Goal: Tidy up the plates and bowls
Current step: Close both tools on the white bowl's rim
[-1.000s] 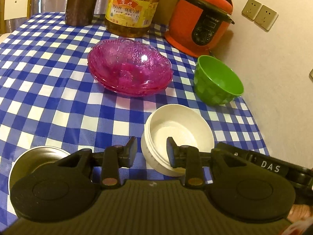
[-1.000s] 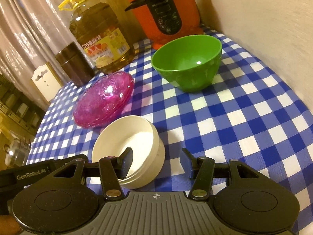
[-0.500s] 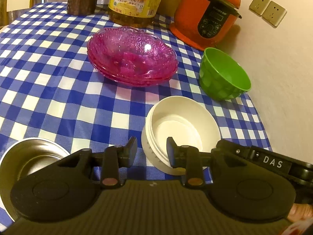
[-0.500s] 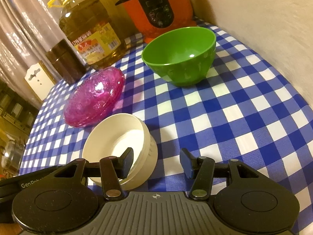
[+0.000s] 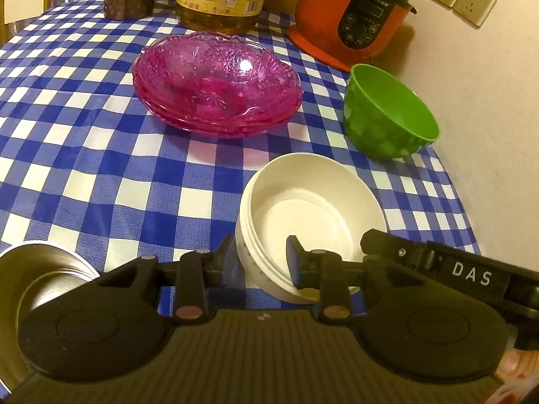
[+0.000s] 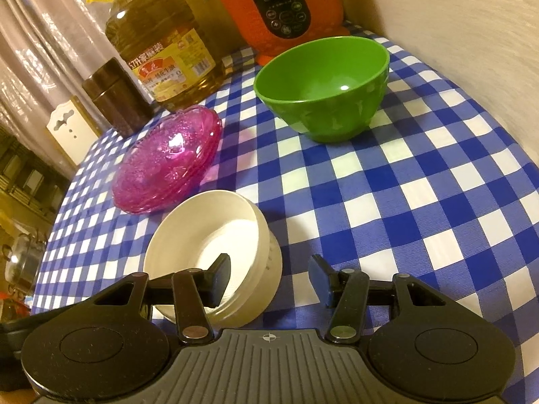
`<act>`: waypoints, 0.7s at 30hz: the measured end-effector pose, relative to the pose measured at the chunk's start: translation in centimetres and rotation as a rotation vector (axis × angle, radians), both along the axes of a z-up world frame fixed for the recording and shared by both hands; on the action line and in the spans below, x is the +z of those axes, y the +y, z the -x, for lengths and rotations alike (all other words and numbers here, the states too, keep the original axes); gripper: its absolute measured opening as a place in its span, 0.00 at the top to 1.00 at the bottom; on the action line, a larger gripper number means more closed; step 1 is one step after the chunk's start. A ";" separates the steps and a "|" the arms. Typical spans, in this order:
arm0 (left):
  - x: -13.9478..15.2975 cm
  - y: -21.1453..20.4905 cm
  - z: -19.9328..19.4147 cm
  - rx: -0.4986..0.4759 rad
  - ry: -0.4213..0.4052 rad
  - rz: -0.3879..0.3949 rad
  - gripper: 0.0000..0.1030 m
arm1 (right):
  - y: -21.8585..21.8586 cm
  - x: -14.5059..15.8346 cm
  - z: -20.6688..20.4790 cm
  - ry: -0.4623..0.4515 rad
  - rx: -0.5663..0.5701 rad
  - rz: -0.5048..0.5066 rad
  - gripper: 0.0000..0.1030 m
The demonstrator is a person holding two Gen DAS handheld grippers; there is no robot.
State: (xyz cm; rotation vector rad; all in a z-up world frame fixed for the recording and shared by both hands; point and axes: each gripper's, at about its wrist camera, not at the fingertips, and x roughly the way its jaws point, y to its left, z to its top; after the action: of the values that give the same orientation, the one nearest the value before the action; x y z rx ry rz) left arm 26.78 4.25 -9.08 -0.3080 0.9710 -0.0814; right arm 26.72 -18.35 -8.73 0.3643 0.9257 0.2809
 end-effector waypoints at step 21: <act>-0.1 -0.3 -0.1 -0.008 -0.010 -0.011 0.80 | 1.2 -0.4 -0.2 0.020 0.045 0.014 0.76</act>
State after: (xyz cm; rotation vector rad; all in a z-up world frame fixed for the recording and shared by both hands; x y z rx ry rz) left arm 26.89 3.97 -9.18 -0.2933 0.9621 -0.0846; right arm 26.90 -17.15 -9.14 0.3342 0.9556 0.3127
